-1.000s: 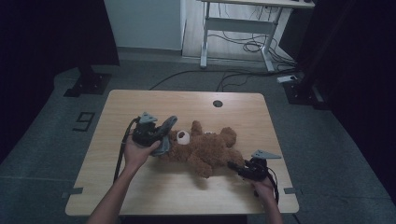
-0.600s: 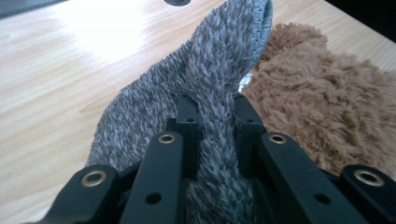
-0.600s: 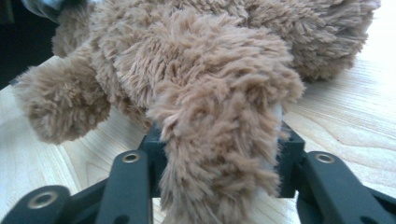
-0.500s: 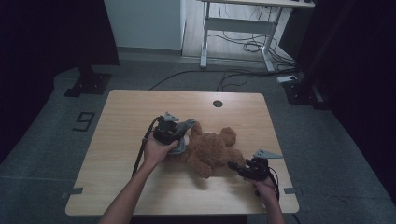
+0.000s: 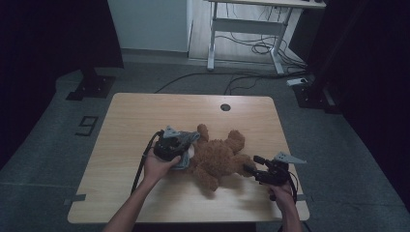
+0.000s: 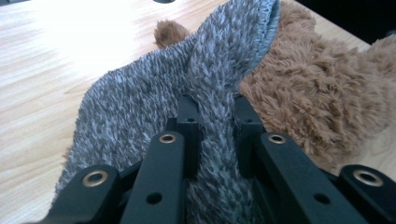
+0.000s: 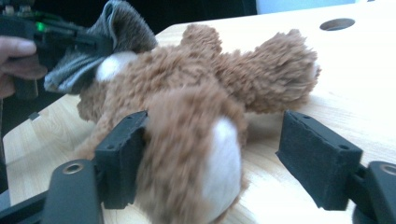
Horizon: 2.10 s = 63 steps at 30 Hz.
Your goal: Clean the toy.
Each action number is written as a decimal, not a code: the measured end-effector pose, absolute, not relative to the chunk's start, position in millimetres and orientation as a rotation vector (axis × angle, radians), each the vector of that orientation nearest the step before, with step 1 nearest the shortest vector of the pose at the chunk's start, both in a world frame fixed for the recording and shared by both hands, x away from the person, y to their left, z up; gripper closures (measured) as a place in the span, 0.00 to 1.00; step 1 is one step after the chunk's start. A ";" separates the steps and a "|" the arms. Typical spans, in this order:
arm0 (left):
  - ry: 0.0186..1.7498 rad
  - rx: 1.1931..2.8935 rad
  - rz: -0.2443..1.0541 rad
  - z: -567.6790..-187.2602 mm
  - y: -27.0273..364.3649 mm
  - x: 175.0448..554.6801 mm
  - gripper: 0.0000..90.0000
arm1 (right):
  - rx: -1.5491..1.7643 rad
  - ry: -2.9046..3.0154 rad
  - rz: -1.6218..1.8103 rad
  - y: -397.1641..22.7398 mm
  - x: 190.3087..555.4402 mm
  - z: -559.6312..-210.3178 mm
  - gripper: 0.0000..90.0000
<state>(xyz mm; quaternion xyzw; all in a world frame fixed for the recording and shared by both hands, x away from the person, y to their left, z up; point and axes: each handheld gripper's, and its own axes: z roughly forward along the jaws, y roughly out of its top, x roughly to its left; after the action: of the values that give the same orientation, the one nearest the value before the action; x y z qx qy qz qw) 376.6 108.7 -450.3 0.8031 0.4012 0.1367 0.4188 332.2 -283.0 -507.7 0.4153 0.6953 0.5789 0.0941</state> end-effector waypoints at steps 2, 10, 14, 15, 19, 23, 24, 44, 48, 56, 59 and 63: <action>1.000 2.004 0.334 -452.2 109.9 372.6 0.86 | 1.237 2.039 1.733 -286.0 331.2 -504.3 0.27; 0.965 1.979 0.329 -459.5 113.5 352.4 0.86 | 1.257 2.062 1.707 -271.1 334.5 -499.3 0.21; 0.958 1.970 0.316 -461.6 116.4 345.7 0.86 | 1.256 2.120 1.677 -249.2 343.0 -500.9 0.17; 0.958 1.970 0.316 -461.6 116.4 345.7 0.86 | 1.256 2.120 1.677 -249.2 343.0 -500.9 0.17; 0.949 1.971 0.309 -462.4 117.7 339.1 0.86 | 1.218 2.195 1.652 -219.1 351.6 -502.1 0.15; 0.944 1.969 0.310 -463.6 119.1 336.9 0.86 | 1.203 2.230 1.576 -202.2 352.5 -504.9 0.12; 0.945 1.964 0.308 -464.3 119.9 336.6 0.86 | 1.207 2.239 1.550 -198.6 352.5 -506.8 0.10; 0.956 1.956 0.352 -452.2 113.2 357.5 0.86 | 1.111 2.178 1.395 -187.9 371.9 -513.1 0.58; 0.945 1.980 0.427 -430.3 102.7 369.3 0.86 | 1.073 2.127 1.356 -192.7 376.2 -511.9 0.58; 1.012 2.016 0.354 -425.9 75.2 415.1 0.86 | 1.061 2.103 1.425 -204.8 377.9 -521.1 0.58; 1.046 2.053 0.315 -449.4 71.3 419.8 0.85 | 1.056 2.110 1.436 -206.2 377.6 -522.3 0.57; 1.053 2.007 0.283 -455.3 80.5 414.9 0.86 | 1.041 2.124 1.443 -206.7 376.3 -523.3 0.56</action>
<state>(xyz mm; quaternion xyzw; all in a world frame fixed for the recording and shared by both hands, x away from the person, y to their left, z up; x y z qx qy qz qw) 414.9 80.5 -455.3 0.7992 0.4193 0.1128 0.4156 376.3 -206.7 -523.3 0.3692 0.7534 0.5120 0.1843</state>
